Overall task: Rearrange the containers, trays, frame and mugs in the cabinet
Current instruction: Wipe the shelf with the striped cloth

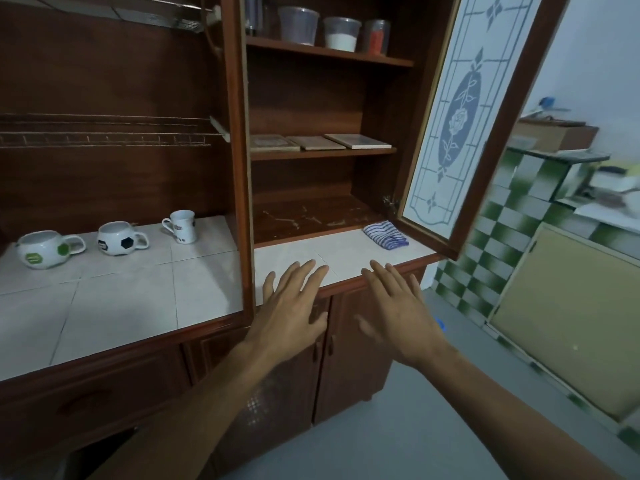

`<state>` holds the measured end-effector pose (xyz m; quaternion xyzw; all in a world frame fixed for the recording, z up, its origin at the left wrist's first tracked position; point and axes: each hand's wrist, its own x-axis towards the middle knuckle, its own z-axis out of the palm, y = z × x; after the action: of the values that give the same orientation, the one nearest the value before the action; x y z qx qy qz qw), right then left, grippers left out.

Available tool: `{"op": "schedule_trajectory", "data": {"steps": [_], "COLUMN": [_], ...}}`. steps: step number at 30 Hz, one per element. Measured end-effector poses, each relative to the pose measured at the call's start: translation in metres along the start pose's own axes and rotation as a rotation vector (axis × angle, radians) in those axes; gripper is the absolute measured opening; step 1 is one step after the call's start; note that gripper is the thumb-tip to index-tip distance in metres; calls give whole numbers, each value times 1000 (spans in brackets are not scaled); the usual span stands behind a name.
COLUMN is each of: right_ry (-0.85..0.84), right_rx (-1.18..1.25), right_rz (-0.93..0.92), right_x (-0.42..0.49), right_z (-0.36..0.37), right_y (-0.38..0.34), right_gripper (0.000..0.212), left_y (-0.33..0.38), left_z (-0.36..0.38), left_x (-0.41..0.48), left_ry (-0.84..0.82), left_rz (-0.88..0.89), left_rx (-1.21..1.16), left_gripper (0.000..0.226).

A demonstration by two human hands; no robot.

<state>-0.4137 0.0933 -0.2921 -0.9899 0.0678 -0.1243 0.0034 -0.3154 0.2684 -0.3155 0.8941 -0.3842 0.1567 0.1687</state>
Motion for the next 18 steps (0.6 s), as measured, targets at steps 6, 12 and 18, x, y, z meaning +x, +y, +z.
{"op": "schedule_trajectory", "data": {"steps": [6,12,18], "right_ry": [-8,-8,-9], "right_rx": [-17,-15,4], "right_rz": [-17,-46,-141], "right_x": [25,62,108], "right_z": [3,11,21], "right_y": [16,39,78], "right_gripper": [79,79,77], "left_y": [-11,-15,-11], "left_z": [10,15,29], "left_x": [29,56,96], "left_ry": [3,15,5], "left_rz": [11,-32,-114], "left_rx": [81,130,241], "left_gripper": [73,74,74]}}
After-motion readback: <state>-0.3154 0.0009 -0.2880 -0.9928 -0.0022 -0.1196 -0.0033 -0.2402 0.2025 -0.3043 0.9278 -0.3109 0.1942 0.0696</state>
